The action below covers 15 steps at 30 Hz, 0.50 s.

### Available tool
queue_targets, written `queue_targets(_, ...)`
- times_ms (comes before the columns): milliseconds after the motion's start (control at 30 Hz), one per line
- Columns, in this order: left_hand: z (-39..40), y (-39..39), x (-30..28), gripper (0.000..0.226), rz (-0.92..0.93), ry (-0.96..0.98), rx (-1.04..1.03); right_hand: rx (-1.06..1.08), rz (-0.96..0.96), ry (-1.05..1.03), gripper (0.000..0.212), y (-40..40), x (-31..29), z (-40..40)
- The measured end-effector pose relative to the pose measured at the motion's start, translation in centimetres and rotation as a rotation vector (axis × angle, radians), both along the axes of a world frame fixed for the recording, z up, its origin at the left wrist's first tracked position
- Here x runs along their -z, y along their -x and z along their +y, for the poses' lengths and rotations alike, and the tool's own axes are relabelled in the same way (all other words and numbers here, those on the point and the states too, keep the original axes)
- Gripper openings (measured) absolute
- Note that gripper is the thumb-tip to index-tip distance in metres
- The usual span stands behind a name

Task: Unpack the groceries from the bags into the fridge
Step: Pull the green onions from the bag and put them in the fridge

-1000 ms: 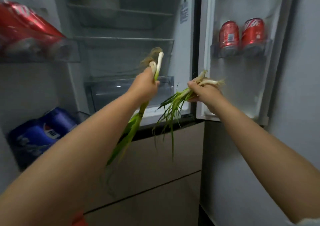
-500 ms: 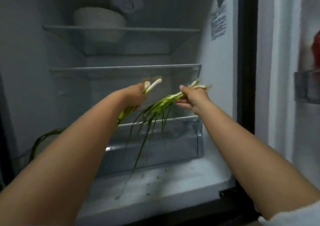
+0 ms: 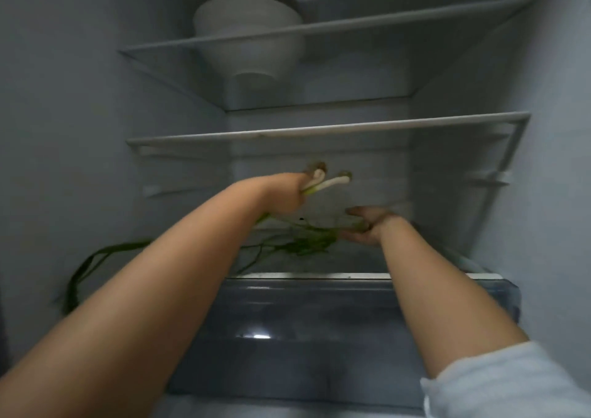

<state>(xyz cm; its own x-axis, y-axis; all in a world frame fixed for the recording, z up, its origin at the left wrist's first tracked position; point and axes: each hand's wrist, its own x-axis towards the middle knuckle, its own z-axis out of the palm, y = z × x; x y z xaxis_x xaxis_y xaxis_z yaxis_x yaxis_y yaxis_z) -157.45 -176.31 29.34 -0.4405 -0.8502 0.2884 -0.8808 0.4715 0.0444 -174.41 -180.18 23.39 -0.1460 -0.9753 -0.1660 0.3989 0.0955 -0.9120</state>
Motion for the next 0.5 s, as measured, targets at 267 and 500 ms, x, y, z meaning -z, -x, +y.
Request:
queue_targets(267,-5.1,5.9,0.5,0.061,-0.073,0.008,0.164,0.14,0.718,-0.144,0.022,3.8,-1.5,6.0)
queue_targets(500,-6.7,10.8,3.8,0.057,-0.081,-0.065,0.336,0.493,1.414,-0.015,0.025,3.9,1.3,9.5)
